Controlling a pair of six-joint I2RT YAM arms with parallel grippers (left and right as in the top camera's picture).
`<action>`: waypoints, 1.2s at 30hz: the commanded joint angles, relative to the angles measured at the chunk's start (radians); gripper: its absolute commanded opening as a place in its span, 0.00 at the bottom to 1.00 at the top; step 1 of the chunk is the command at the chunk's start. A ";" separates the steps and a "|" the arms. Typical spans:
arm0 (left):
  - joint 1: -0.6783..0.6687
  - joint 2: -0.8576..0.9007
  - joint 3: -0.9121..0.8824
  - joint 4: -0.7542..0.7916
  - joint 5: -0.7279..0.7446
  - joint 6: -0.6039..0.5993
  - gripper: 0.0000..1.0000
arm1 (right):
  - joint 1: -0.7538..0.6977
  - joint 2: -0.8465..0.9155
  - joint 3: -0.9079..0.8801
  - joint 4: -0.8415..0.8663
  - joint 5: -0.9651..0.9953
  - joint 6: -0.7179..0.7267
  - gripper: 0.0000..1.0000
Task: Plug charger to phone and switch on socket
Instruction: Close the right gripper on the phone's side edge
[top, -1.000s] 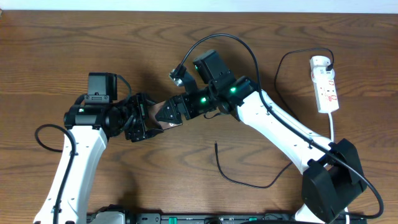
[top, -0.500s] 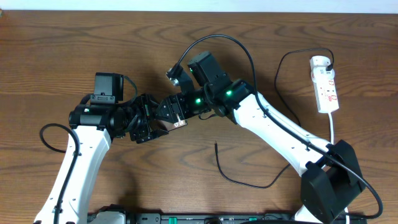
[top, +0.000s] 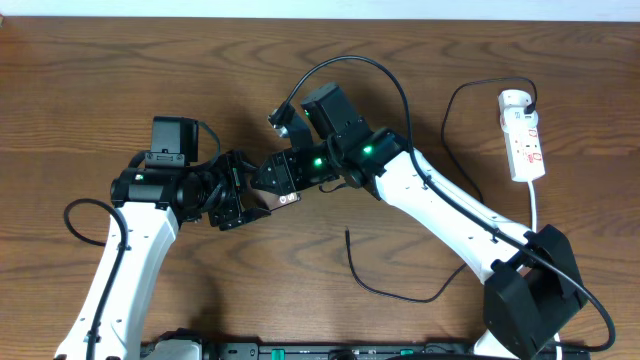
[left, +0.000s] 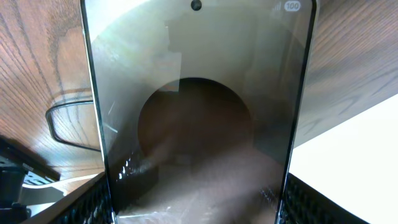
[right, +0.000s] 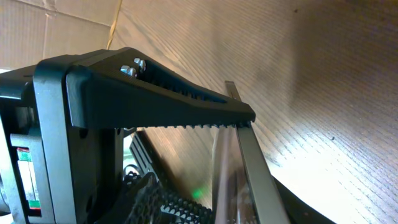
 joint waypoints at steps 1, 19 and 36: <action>-0.002 -0.006 0.010 0.003 0.033 -0.016 0.07 | 0.016 -0.005 0.016 0.000 -0.010 -0.010 0.43; -0.002 -0.006 0.010 0.010 0.039 -0.007 0.07 | 0.016 0.017 0.008 -0.006 -0.010 -0.024 0.36; -0.002 -0.006 0.010 0.010 0.031 0.007 0.07 | 0.016 0.024 0.008 -0.022 0.011 -0.031 0.25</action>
